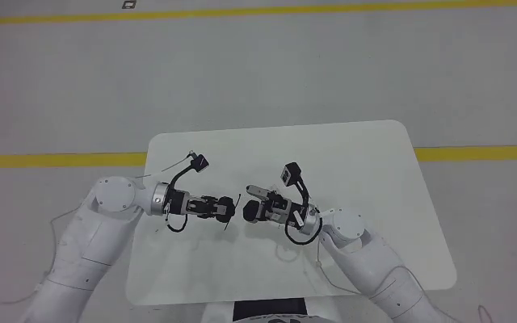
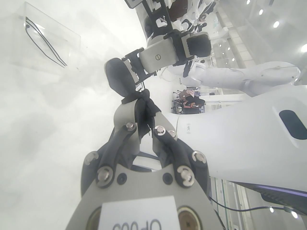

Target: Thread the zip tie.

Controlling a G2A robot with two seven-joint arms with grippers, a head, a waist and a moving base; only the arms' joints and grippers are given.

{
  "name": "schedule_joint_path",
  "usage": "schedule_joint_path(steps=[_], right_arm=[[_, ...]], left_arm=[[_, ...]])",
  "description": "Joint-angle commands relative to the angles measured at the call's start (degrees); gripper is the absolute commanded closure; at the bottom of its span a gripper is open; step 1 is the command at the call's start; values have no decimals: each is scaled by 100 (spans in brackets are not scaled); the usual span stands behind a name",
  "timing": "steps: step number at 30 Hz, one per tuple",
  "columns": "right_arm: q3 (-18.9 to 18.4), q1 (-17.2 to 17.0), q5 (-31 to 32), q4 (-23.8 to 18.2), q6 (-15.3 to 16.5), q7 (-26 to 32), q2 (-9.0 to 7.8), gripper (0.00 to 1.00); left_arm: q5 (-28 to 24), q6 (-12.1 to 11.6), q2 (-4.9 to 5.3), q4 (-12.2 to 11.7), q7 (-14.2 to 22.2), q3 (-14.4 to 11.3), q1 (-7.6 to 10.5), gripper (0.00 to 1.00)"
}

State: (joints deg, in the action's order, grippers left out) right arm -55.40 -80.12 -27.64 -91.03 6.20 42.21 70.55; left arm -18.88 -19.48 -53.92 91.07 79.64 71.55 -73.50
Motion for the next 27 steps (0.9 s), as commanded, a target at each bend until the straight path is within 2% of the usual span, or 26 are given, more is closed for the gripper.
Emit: schedule_joint_path(steps=[1,4,15,17,20,24,27], right_arm=[[1,0,-2,0,1,3,0,0],[35,-2,-1,-8,-28,-142,14,0],[267,392,-238,345,80,-334,147,0],[275,426,-256,389,101,-316,156,55],[265,454,-279,459,143,-257,163,62],[232,438,-277,537,231,-146,158,64],[209,425,-267,587,281,-67,153,73]], left_arm=[[0,0,0,0,0,0,0,100],[0,0,0,0,0,0,0,100],[0,0,0,0,0,0,0,100],[0,0,0,0,0,0,0,100],[0,0,0,0,0,0,0,100],[0,0,0,0,0,0,0,100],[0,0,0,0,0,0,0,100]])
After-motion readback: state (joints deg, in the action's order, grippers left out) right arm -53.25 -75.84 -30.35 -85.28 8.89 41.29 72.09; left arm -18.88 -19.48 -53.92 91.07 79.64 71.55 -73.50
